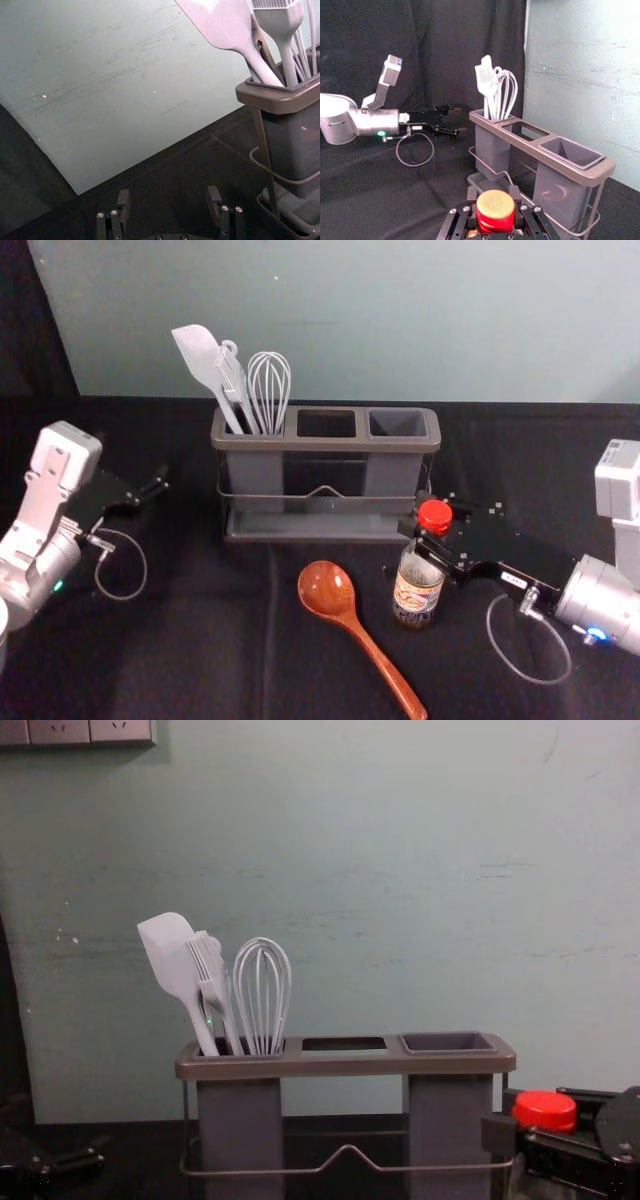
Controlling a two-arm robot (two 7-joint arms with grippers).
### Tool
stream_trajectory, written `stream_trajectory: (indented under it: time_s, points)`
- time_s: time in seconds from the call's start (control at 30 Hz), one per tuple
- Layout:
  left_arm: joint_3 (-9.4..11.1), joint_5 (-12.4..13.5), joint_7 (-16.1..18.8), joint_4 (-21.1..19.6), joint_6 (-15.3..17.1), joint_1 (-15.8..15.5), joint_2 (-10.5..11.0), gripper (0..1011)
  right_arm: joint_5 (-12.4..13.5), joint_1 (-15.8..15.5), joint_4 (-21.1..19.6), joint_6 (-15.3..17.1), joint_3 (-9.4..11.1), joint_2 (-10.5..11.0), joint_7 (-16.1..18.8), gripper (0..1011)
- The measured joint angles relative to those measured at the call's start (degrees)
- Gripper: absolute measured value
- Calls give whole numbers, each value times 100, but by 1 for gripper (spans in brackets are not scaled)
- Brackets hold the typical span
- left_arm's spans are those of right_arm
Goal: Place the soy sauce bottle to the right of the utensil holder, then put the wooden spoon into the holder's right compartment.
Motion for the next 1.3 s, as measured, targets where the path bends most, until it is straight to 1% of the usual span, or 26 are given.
stream_trajectory:
  time_s: [0.67, 0.73, 0.83, 0.87, 0.9, 1.0, 1.1, 1.23, 1.3]
  points:
    - [0, 0, 0, 0, 0, 0, 0, 1005, -10, -5, -2, -31, 0, 7, 1, 382]
    - [0, 0, 0, 0, 0, 0, 0, 1005, -13, -15, -26, -34, 10, 22, 3, 382]
    - [0, 0, 0, 0, 0, 0, 0, 1005, 8, -36, -172, 55, 68, 90, -5, 382]
    - [0, 0, 0, 0, 0, 0, 0, 1005, 57, -54, -277, 108, 121, 139, -20, 382]
    - [0, 0, 0, 0, 0, 0, 0, 1005, 57, -54, -277, 108, 121, 139, -20, 382]
    - [0, 0, 0, 0, 0, 0, 0, 1005, 209, -100, -518, 221, 277, 249, -45, 383]
    - [0, 0, 0, 0, 0, 0, 0, 1005, 419, -142, -817, 380, 475, 415, -82, 382]
    - [0, 0, 0, 0, 0, 0, 0, 1005, 581, -146, -1027, 539, 627, 561, -123, 383]
    - [0, 0, 0, 0, 0, 0, 0, 1005, 699, -134, -1166, 678, 761, 686, -192, 382]
